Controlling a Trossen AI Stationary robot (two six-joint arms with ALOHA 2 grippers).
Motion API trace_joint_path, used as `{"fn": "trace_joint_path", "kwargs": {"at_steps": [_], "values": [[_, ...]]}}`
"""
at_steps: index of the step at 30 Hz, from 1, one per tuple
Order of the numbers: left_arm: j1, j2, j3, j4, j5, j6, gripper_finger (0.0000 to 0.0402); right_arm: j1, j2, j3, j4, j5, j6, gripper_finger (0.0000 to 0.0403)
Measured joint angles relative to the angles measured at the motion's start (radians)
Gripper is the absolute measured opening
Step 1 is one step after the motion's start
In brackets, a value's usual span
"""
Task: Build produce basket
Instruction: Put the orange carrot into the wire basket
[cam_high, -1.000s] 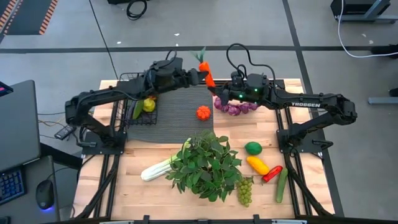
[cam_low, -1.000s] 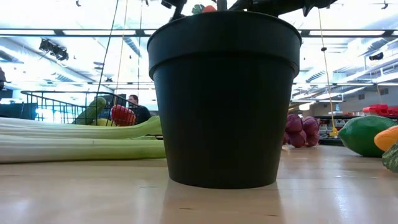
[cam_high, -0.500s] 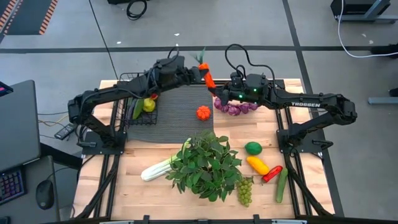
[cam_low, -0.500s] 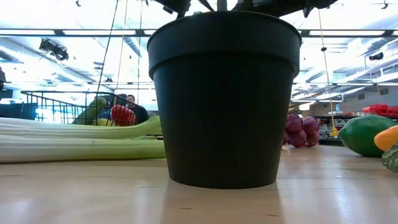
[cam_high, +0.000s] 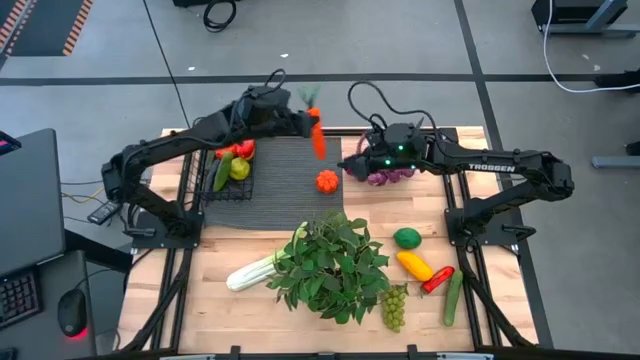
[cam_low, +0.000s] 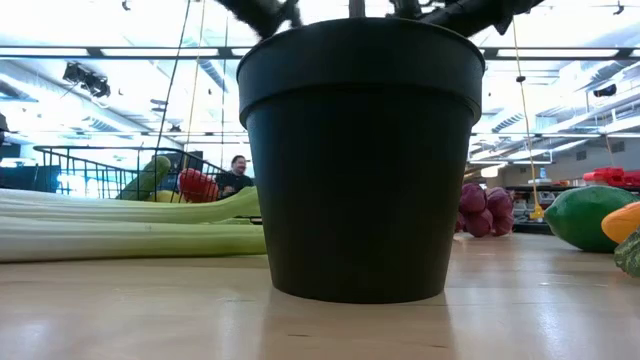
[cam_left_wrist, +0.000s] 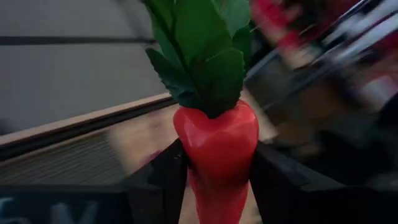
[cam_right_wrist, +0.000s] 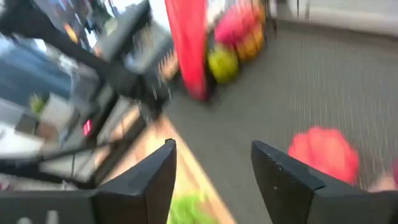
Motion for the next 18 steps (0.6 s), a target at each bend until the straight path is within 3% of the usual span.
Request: {"fn": "trace_joint_path", "kwargs": {"at_steps": [6,15,18], "values": [[0.147,-0.104,0.0,-0.385,-0.019,0.148,0.0154,-0.006,0.0,0.0,-0.19,-0.099,-0.011,0.0223],[0.319,-0.152,0.0,-0.765,-0.098,0.39,0.0155,-0.007,0.0,-0.001,-0.177,-0.075,-0.025,0.022],[0.351,-0.152,0.0,-0.807,-0.116,0.458,0.0154,-0.007,0.0,-0.001,-0.176,-0.075,-0.025,0.022]]}}
